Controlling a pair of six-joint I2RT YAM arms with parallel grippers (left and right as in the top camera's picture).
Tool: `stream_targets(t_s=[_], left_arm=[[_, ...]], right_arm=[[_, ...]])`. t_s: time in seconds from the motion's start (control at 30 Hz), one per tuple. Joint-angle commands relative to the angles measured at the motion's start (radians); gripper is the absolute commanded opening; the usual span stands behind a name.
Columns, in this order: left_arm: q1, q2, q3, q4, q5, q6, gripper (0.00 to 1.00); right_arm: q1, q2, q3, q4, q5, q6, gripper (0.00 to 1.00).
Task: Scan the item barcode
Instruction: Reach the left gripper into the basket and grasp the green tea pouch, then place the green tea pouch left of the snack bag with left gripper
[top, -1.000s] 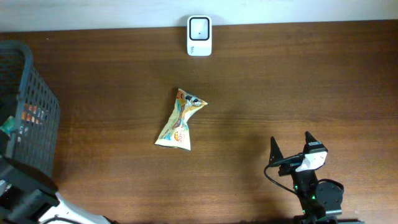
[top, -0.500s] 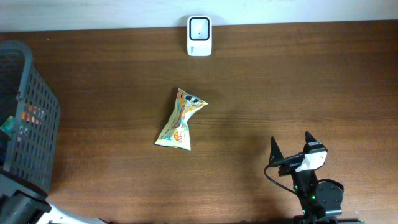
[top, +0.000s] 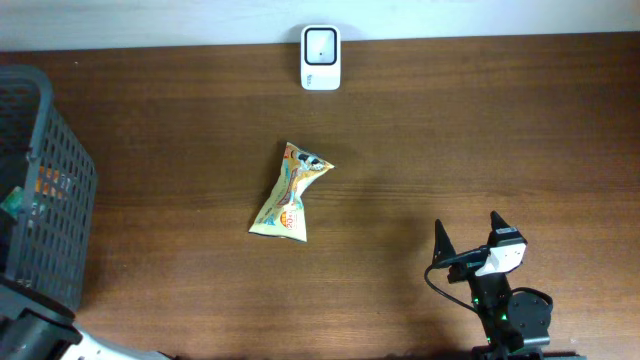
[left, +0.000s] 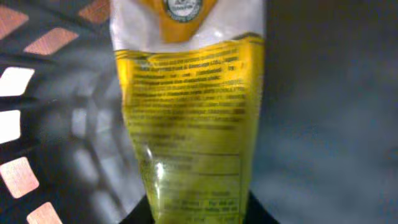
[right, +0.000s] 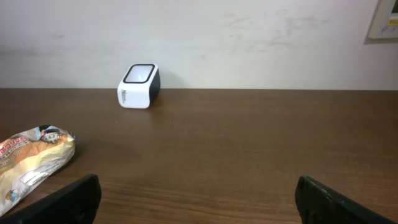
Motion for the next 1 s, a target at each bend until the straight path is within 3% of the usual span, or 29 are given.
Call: stream_targets(t_s=[0.0,0.27,0.37,0.5,0.57,0.67,0.8,0.97], left_arm=[[0.013,-0.002,-0.007,0.005,0.103,0.0,0.15],[0.011,-0.082,0.207,-0.122,0.287,0.0,0.1],[0.005,-0.18,0.332,-0.166,0.423,0.0,0.11],[-0.085,-0.382,0.4,-0.182,0.491,0.0,0.12],[-0.171,-0.481,0.4,-0.195,0.492,0.0,0.13],[-0.429,-0.587,0.4,-0.278,0.491,0.0,0.15],[-0.739,-0.55,0.369,-0.423,0.419,0.0,0.17],[-0.998,-0.435,0.166,-0.44,0.329,-0.001,0.21]], right_arm=[[0.008,-0.006,-0.006,-0.003,-0.005,0.005,0.99],[0.008,-0.006,-0.006,-0.003,-0.005,0.005,0.99],[0.008,-0.006,-0.006,-0.003,-0.005,0.005,0.99],[0.008,-0.006,-0.006,-0.003,-0.005,0.005,0.99],[0.008,-0.006,-0.006,-0.003,-0.005,0.005,0.99],[0.008,-0.006,-0.006,-0.003,-0.005,0.005,0.99],[0.008,-0.006,-0.006,-0.003,-0.005,0.006,0.99],[0.008,-0.006,-0.006,-0.003,-0.005,0.005,0.99]])
